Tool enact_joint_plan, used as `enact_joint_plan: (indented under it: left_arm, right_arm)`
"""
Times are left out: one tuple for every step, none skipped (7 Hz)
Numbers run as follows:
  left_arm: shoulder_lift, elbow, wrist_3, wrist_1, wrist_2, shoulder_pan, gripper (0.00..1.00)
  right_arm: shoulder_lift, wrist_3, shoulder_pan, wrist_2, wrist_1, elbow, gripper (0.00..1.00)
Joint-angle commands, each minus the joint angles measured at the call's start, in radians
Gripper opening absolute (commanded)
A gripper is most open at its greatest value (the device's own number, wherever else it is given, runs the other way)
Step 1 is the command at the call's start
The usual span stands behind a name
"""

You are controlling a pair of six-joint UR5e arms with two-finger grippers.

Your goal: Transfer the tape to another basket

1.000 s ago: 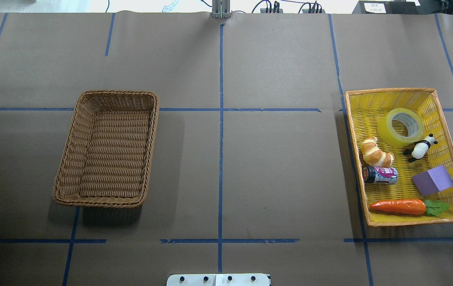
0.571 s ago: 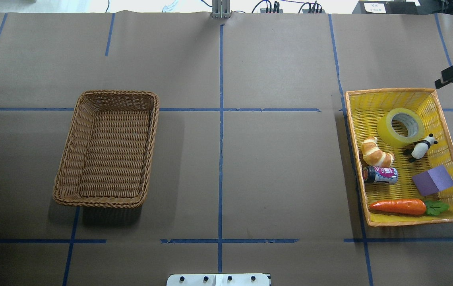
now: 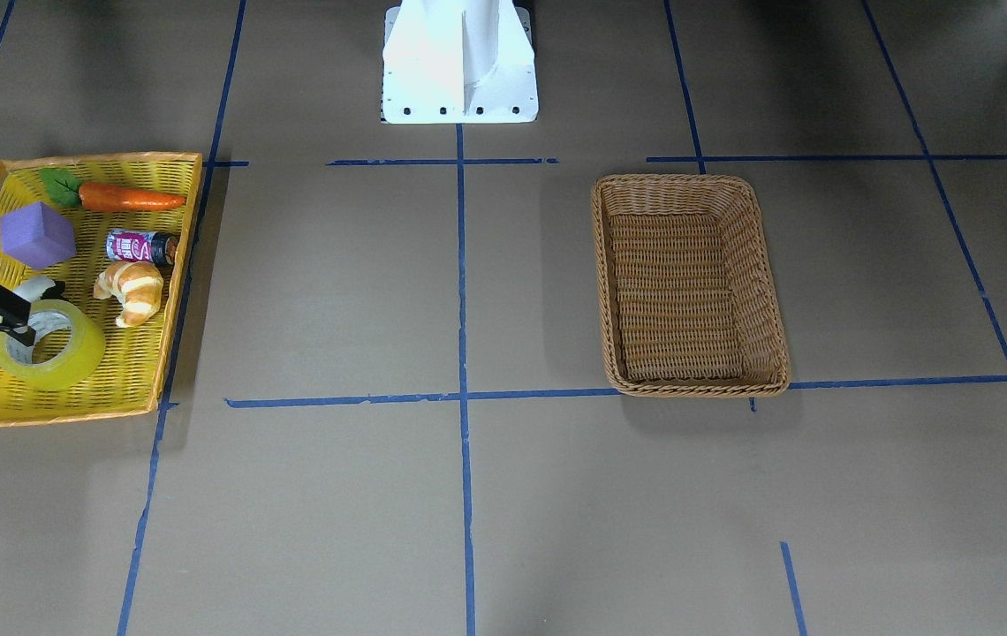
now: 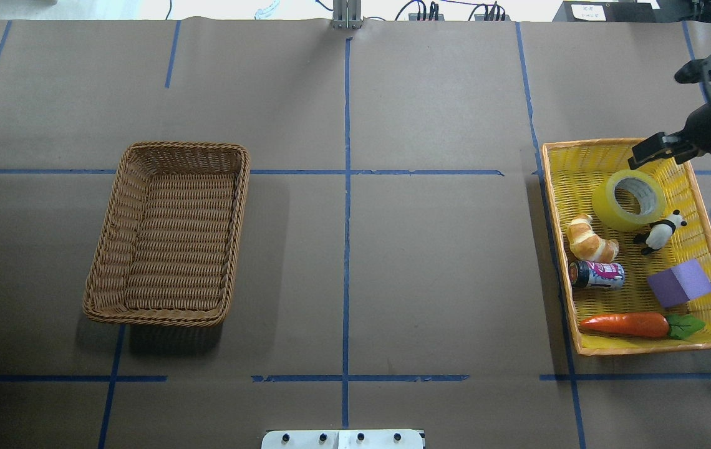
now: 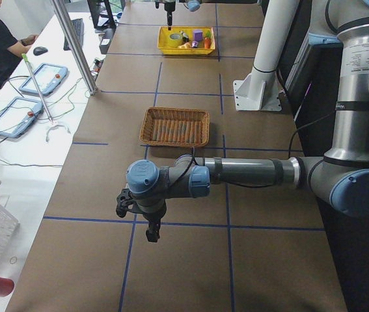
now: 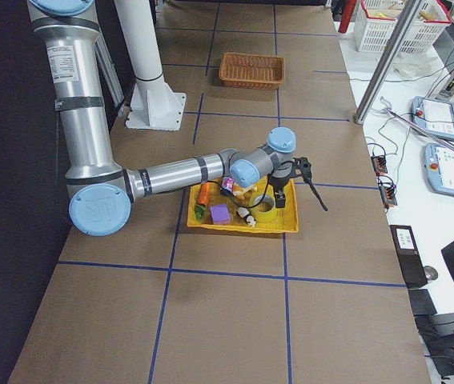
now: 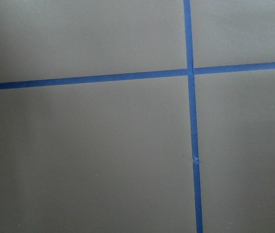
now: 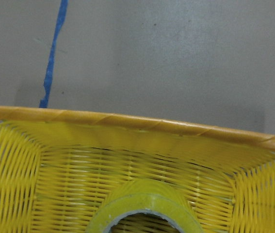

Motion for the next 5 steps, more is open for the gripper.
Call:
enact_joint_plan:
  left_arm:
    - [-0.001, 0.006, 0.000, -0.001, -0.001, 0.004, 1.00]
    - [-0.002, 0.006, 0.000, -0.001, 0.000, 0.004, 1.00]
    - [-0.002, 0.006, 0.000, -0.001, -0.001, 0.010, 1.00]
    - [-0.002, 0.006, 0.000, -0.001, -0.001, 0.010, 1.00]
    - [-0.005, 0.010, -0.002, -0.010, 0.000, 0.013, 1.00]
  right_arm:
    - [-0.002, -0.010, -0.025, -0.018, 0.000, -0.033, 1.00]
    - [-0.002, -0.011, -0.025, -0.018, 0.000, -0.045, 1.00]
    - [0.000, -0.013, -0.029, -0.018, 0.000, -0.079, 1.00]
    - [0.001, -0.014, -0.035, -0.018, 0.000, -0.102, 1.00]
    - [0.003, -0.013, -0.039, -0.018, -0.001, -0.108, 1.00]
